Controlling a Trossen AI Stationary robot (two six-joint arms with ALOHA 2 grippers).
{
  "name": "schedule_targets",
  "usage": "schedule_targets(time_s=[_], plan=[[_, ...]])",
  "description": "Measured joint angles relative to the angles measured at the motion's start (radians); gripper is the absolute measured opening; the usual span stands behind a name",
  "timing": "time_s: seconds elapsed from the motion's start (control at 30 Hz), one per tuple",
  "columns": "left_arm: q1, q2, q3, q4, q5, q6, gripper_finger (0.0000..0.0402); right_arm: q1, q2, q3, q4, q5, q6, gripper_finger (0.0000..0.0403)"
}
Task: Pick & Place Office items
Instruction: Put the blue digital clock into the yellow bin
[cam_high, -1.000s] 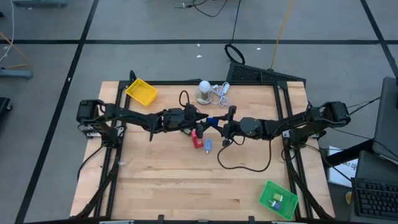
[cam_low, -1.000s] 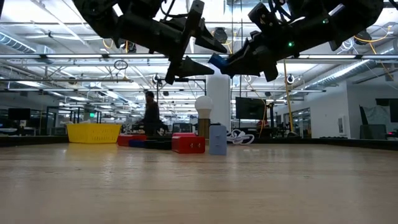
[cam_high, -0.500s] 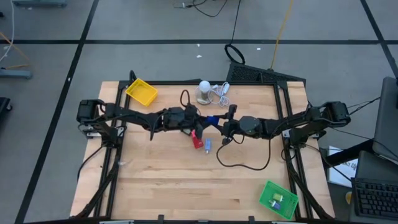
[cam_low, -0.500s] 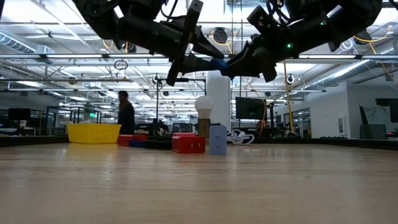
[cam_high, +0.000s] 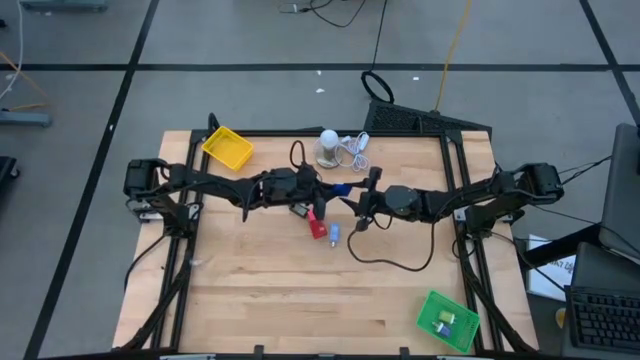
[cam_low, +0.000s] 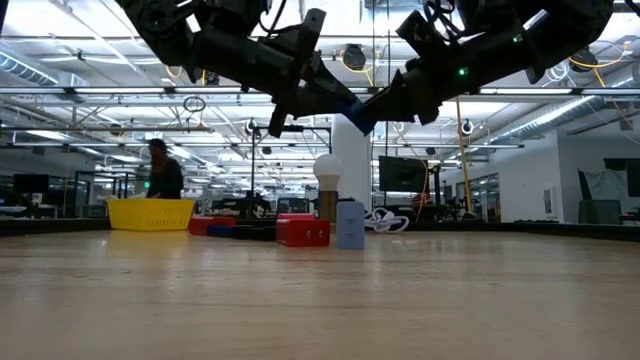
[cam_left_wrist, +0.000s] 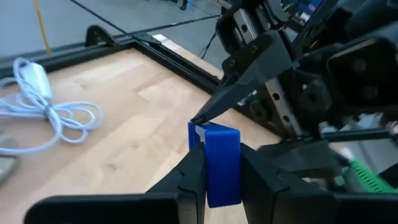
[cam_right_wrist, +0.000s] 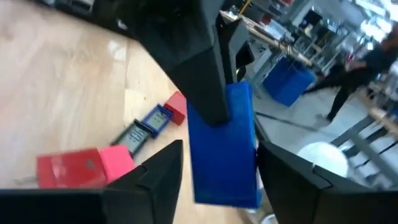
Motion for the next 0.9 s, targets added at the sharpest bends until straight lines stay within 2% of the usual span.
schedule_targets(time_s=[0.17, 0.27, 0.4, 0.63, 0.9], plan=[[0.001, -0.067, -0.001, -0.061, -0.071, 0.093, 0.0068, 0.0, -0.002, 0.001, 0.006, 0.0, 0.068, 0.0225], [0.004, -0.147, 0.0, -0.144, -0.17, 0.139, 0.0068, 0.001, 0.0, -0.002, -0.01, -0.014, 0.072, 0.023], [-0.01, -0.269, 0.0, -0.339, -0.314, 0.195, 0.0068, -0.005, 0.0, -0.002, -0.002, -0.034, 0.1, 0.0228], [-0.048, -0.47, 0.0, -0.675, -0.579, 0.197, 0.0067, -0.086, 0.0, -0.002, -0.003, -0.307, 0.226, 0.0216], [-0.063, -0.602, -0.023, -1.039, -0.846, 0.009, 0.0067, -0.188, -0.012, -0.039, 0.01, -0.522, 0.347, 0.021]])
